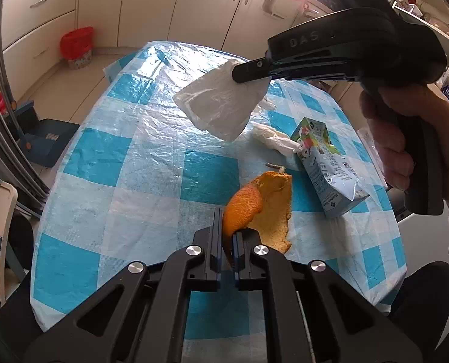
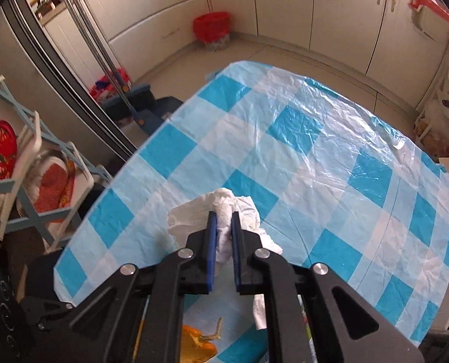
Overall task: Collect trash
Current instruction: 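Drop the orange peel and white tissue into the yellow bucket with both tools, then move both open tools back over the table toward the milk carton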
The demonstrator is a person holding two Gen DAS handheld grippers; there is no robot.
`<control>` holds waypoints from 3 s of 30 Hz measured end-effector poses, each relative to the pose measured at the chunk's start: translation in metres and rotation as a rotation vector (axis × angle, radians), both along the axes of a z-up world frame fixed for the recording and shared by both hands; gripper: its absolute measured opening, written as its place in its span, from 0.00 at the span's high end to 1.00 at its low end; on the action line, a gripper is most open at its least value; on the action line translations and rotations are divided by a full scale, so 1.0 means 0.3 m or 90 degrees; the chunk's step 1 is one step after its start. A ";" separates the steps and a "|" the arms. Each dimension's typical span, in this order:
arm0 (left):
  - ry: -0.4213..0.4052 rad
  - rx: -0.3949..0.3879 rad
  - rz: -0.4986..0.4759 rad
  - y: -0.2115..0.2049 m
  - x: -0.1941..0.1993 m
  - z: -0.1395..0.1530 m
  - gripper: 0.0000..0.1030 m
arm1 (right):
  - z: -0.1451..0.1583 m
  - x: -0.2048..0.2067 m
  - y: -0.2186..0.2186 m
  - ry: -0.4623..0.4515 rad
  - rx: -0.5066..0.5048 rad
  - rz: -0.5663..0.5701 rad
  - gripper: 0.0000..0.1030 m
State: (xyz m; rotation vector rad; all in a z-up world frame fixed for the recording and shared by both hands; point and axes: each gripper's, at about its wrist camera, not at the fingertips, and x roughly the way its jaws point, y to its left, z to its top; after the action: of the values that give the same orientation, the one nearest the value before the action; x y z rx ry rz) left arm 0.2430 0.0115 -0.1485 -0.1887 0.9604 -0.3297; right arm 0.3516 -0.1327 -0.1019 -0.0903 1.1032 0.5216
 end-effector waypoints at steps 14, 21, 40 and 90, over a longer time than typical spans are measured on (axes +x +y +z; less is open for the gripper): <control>-0.048 -0.056 -0.015 -0.009 -0.073 0.153 0.95 | 0.248 -0.342 -0.399 -0.108 0.217 -0.134 0.90; -0.095 -0.066 -0.095 -0.211 -0.133 0.289 0.95 | 0.235 -0.605 -0.763 -0.159 0.157 -0.279 0.90; -0.033 0.035 -0.310 -1.127 -0.239 0.109 0.95 | -0.163 -0.773 -1.300 0.047 0.037 -0.514 0.80; -0.158 0.023 -0.078 -0.728 -0.213 0.272 0.34 | -0.014 -0.777 -1.350 -0.103 0.208 -0.595 0.42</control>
State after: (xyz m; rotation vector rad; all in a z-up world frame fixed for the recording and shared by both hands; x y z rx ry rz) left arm 0.1790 -0.2068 -0.0667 -0.0542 0.7338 -0.4375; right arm 0.1185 -0.5376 -0.1061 0.6351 0.7753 -0.1546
